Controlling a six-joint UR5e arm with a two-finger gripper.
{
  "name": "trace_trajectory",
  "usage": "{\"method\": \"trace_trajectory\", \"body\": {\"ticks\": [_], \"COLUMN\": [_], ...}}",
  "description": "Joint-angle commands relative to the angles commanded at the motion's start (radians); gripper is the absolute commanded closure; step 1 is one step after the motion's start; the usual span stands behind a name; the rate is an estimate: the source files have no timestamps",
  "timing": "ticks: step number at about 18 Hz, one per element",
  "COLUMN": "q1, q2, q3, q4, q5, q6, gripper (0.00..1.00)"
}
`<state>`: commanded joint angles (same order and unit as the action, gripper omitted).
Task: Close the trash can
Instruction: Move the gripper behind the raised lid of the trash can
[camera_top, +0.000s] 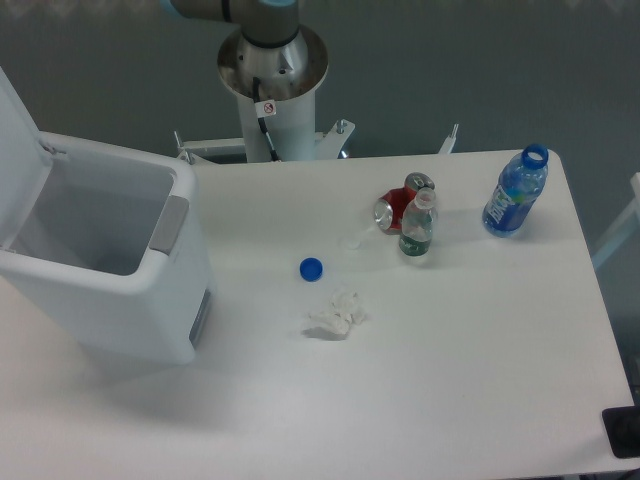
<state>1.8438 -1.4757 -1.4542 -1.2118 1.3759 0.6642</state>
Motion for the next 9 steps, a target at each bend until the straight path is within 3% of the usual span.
{"method": "trace_trajectory", "body": {"ticks": [9], "q1": [0.009], "q2": [-0.003], "q3": [-0.009], "q4": [0.008], "q5": [0.034], "q6": [-0.046], "gripper": [1.0]}}
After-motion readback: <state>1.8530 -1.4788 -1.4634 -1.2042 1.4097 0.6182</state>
